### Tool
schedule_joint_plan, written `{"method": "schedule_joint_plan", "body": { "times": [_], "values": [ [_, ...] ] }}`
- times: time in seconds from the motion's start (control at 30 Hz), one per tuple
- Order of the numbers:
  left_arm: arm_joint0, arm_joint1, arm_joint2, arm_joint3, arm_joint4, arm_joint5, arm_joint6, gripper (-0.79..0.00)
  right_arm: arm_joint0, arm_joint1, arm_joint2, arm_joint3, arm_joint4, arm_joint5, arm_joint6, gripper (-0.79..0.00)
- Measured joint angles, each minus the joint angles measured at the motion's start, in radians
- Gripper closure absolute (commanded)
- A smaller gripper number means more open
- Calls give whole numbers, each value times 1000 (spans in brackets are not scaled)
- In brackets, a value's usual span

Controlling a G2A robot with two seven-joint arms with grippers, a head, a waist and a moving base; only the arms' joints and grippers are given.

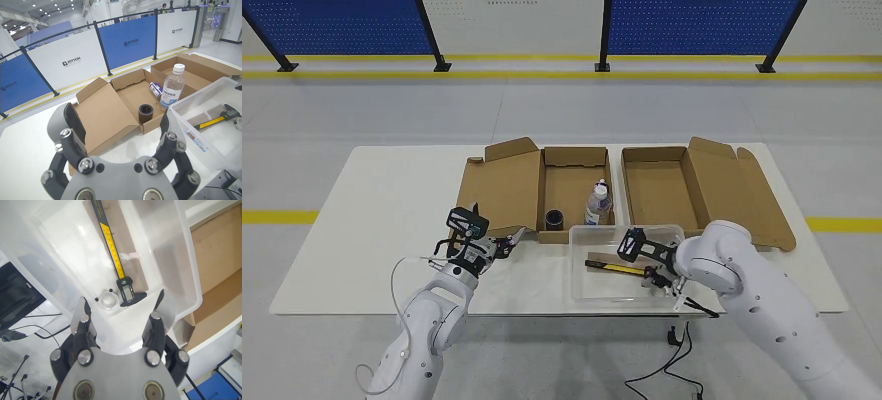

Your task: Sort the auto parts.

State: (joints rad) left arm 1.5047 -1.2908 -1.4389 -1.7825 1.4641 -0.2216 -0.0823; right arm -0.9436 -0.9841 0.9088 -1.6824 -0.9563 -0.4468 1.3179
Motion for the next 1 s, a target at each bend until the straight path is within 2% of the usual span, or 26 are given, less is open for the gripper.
{"method": "schedule_joint_plan", "body": {
  "times": [0.1, 0.17, 0.33, 0.37, 0.47, 0.5, 0.53, 0.7, 0.8, 0.83, 1.0],
  "values": [
    [0, 0, 0, 0, 0, 0, 0, -785, 14, -7, -24, 18, -27, 5, -23, -757],
    [0, 0, 0, 0, 0, 0, 0, -785, 25, -11, -38, 38, -52, -5, -45, -634],
    [0, 0, 0, 0, 0, 0, 0, -785, 49, -18, -59, 86, -81, -40, -80, -536],
    [0, 0, 0, 0, 0, 0, 0, -785, 54, -18, -58, 97, -83, -49, -84, -551],
    [0, 0, 0, 0, 0, 0, 0, -785, 66, -18, -53, 131, -78, -77, -93, -502],
    [0, 0, 0, 0, 0, 0, 0, -785, 68, -18, -53, 140, -76, -85, -94, -428],
    [0, 0, 0, 0, 0, 0, 0, -785, 71, -18, -53, 147, -75, -94, -93, -403],
    [0, 0, 0, 0, 0, 0, 0, -785, 82, -21, -66, 178, -72, -133, -95, -400],
    [0, 0, 0, 0, 0, 0, 0, -785, 87, -25, -80, 195, -79, -146, -103, -462],
    [0, 0, 0, 0, 0, 0, 0, -785, 90, -26, -85, 202, -81, -150, -108, -419],
    [0, 0, 0, 0, 0, 0, 0, -785, 103, -35, -112, 249, -87, -178, -136, -379]
  ]
}}
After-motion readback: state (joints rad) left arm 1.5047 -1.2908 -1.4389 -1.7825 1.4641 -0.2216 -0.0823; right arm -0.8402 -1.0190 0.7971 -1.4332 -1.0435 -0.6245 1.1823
